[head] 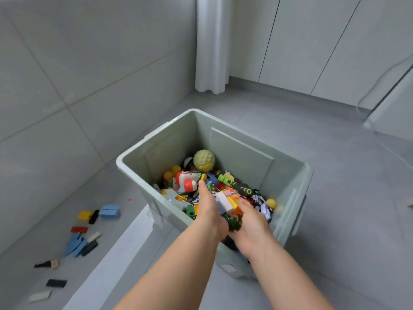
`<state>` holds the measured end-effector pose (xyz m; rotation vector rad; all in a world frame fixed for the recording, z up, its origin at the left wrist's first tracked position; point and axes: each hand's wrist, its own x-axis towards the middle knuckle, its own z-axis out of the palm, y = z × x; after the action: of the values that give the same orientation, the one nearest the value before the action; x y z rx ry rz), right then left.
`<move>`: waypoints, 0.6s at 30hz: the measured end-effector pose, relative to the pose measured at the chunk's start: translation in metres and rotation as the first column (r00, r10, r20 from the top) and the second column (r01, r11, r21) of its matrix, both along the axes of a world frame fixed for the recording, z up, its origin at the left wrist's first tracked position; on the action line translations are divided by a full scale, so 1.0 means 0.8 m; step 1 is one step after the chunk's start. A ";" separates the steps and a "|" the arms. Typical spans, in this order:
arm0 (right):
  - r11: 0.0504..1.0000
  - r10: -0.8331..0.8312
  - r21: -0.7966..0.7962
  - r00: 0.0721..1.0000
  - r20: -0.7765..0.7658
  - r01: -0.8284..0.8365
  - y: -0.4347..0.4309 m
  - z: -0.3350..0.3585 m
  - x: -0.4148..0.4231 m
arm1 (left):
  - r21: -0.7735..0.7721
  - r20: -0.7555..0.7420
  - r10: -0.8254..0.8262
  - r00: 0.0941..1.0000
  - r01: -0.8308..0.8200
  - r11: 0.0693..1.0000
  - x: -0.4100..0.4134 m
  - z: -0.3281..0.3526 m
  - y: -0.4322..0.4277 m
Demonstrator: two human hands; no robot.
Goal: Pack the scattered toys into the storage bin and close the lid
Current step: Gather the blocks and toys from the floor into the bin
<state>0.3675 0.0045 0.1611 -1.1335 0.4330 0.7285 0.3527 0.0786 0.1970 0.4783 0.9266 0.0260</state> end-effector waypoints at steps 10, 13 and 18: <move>0.987 -0.061 0.149 0.998 -0.032 0.066 -0.016 0.009 -0.002 | -0.099 0.260 0.075 0.963 -0.050 0.994 -0.059 -0.016 0.049; 0.977 0.016 0.212 1.000 0.024 -0.020 -0.002 0.021 -0.021 | -0.108 0.257 0.125 0.958 -0.100 0.989 -0.098 -0.008 0.068; 0.929 0.328 0.119 0.930 0.168 -0.349 0.066 0.027 -0.063 | -0.093 0.047 0.458 0.888 -0.453 0.887 -0.197 -0.052 0.110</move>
<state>0.3169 0.0575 0.1826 -1.1247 0.0545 0.9565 0.1950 0.1667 0.1552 0.1742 0.9530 0.4309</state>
